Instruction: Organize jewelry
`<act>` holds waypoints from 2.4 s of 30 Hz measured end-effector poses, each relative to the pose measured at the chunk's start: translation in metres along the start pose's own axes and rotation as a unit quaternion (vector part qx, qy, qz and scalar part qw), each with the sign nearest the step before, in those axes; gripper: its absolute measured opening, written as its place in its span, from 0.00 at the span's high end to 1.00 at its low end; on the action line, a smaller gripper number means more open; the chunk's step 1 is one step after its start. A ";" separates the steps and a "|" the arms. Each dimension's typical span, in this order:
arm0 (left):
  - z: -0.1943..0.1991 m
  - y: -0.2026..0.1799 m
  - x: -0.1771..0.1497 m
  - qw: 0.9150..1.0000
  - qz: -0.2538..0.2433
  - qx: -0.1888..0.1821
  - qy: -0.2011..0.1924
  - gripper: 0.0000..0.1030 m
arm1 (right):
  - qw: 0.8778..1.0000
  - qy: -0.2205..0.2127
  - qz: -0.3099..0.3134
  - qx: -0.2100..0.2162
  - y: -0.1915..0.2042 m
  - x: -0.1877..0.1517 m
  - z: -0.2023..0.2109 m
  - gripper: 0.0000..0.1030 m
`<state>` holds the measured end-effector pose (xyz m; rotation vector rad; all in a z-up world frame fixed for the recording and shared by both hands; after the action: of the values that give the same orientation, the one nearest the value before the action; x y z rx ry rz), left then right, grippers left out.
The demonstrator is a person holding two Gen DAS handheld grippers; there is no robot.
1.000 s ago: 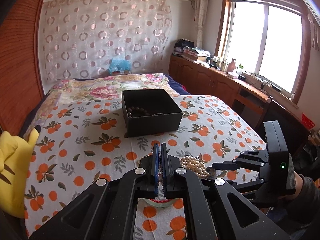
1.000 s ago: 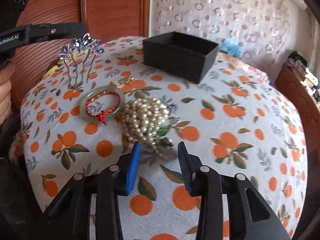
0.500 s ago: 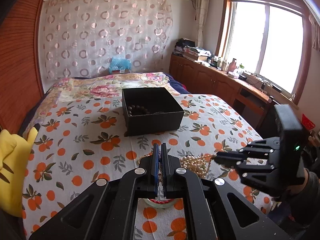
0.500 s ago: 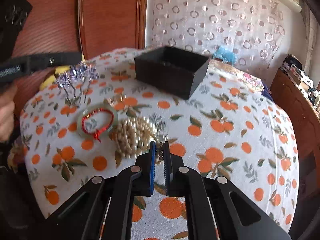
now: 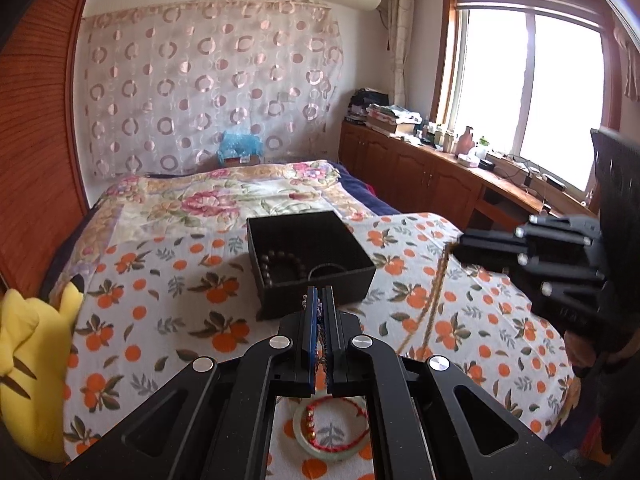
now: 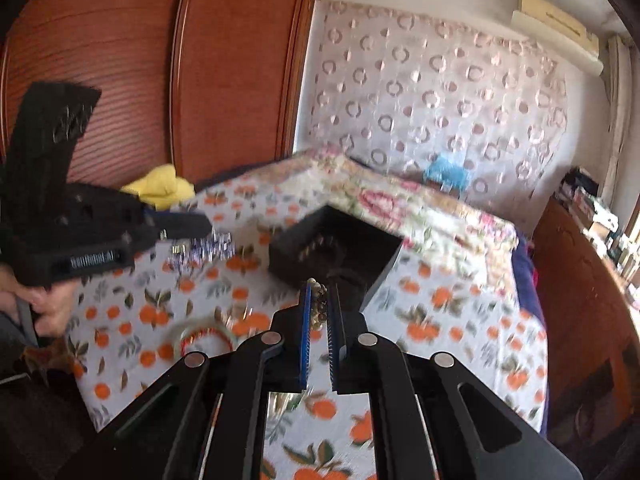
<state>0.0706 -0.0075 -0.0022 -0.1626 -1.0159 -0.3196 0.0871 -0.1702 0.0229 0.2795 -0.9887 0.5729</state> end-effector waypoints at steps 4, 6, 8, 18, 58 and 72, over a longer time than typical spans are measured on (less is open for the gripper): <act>-0.002 -0.003 0.009 1.000 -0.010 0.002 -0.007 0.98 | 1.000 -0.021 -0.003 -0.007 -0.009 0.023 0.008 0.92; -0.003 -0.002 0.014 1.000 -0.012 0.003 -0.009 0.98 | 1.000 -0.029 -0.009 -0.005 -0.013 0.033 0.011 0.92; -0.005 0.001 0.021 1.000 -0.012 0.003 -0.011 0.98 | 0.999 -0.038 -0.010 -0.007 -0.017 0.044 0.014 0.92; -0.012 0.008 0.053 0.999 -0.025 0.013 -0.025 0.98 | 0.997 -0.069 -0.014 -0.027 -0.030 0.093 0.012 0.92; -0.052 0.005 -0.005 0.999 -0.008 -0.007 0.034 0.98 | 0.992 -0.117 0.015 -0.032 -0.032 0.157 0.085 0.95; -0.044 0.017 0.030 1.000 -0.016 0.006 0.007 0.98 | 0.997 -0.074 0.001 -0.034 -0.038 0.150 0.019 0.95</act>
<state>0.1269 -0.0094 0.0006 -0.1334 -1.0063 -0.3429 0.1584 -0.1612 0.1609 0.2627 -1.1499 0.5255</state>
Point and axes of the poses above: each gripper's, at about its wrist camera, not at the fingertips, and z roughly against the way its jaws point, y to its left, x to its top, the point moved 1 cm from there along -z, roughly the way its jaws point, and after that the axes turned 7 degrees about -z, right-handed, at the moved point
